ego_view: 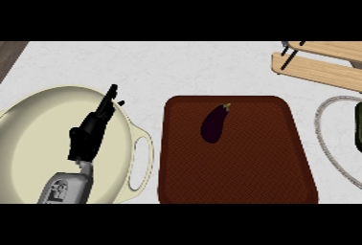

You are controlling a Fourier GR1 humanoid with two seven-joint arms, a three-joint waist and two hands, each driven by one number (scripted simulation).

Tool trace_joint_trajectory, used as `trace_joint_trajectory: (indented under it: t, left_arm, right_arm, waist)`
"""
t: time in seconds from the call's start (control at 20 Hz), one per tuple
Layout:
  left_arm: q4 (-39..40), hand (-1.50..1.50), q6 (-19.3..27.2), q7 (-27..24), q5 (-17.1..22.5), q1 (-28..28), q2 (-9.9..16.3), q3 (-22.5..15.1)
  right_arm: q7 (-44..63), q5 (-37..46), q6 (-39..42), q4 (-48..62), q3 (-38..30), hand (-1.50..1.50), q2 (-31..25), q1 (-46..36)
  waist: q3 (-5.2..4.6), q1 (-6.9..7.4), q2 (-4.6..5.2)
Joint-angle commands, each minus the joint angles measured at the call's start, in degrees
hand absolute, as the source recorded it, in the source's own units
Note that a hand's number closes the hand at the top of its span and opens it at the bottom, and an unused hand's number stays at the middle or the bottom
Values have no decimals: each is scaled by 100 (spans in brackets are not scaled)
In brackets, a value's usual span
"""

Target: Pick the can from the tray and place it in the tiered shelf

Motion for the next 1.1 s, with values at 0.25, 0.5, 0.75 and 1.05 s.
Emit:
trace_joint_trajectory:
  t: [0.25, 0.5, 0.75, 1.05]
  left_arm:
    - [21, 0, 98, 48, -61, 24, -46, 46]
    - [79, 0, 209, -230, -126, 247, -102, 57]
    - [10, 0, -52, -30, 103, 186, 196, 320]
    - [-235, 0, 177, 9, -81, 446, -77, 72]
  right_arm:
    - [1214, -242, 37, -1031, -427, -150, -736, 268]
    - [2121, -651, 1522, -1592, -816, -150, -1434, 1075]
    - [2514, -1144, 2787, -2372, -1335, -150, -1989, 2175]
    - [2185, -2081, 3955, -3459, -2860, -150, -2015, 3819]
  waist:
    - [-5, -146, -52]
    - [-7, -357, -108]
    - [-1, -351, -90]
    - [6, -439, -105]
